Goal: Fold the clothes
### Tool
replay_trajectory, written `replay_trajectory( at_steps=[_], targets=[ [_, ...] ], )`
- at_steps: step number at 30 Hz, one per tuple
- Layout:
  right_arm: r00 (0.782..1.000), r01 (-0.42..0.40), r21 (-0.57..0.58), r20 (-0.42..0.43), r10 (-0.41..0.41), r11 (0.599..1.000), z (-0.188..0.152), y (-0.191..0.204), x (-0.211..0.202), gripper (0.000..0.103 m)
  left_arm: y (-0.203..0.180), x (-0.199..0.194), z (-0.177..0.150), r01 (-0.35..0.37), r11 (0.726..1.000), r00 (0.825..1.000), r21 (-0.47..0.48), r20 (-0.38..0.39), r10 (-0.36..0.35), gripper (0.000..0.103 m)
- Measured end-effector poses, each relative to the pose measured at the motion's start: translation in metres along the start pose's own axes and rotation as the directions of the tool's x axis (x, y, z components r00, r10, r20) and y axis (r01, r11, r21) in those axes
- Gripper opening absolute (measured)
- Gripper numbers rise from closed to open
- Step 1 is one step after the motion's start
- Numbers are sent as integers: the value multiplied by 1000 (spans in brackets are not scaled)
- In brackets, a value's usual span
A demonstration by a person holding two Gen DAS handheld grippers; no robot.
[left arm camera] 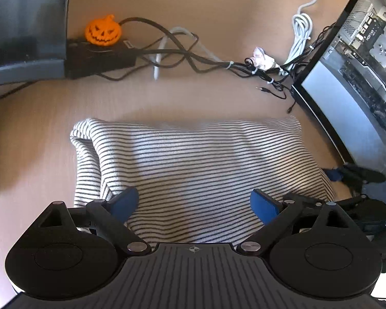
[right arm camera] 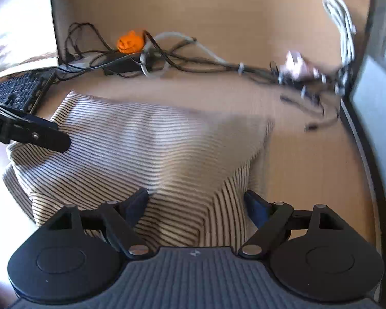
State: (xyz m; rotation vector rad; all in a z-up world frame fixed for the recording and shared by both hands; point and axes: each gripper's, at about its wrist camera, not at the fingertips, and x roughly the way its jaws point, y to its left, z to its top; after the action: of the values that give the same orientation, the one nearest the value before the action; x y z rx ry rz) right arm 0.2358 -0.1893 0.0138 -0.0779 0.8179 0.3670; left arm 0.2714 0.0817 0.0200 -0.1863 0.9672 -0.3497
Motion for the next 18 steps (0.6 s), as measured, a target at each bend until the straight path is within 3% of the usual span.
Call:
replay_trajectory(
  at_steps=[5, 18],
  targets=[
    [999, 5, 37, -31, -4, 999, -11, -3, 9, 82, -4, 2, -4, 2, 1000, 1000, -7, -3, -2, 97],
    [998, 46, -33, -32, -47, 998, -20, -8, -2, 87, -18, -7, -23, 82, 997, 995, -16, -56, -82, 97]
  ],
)
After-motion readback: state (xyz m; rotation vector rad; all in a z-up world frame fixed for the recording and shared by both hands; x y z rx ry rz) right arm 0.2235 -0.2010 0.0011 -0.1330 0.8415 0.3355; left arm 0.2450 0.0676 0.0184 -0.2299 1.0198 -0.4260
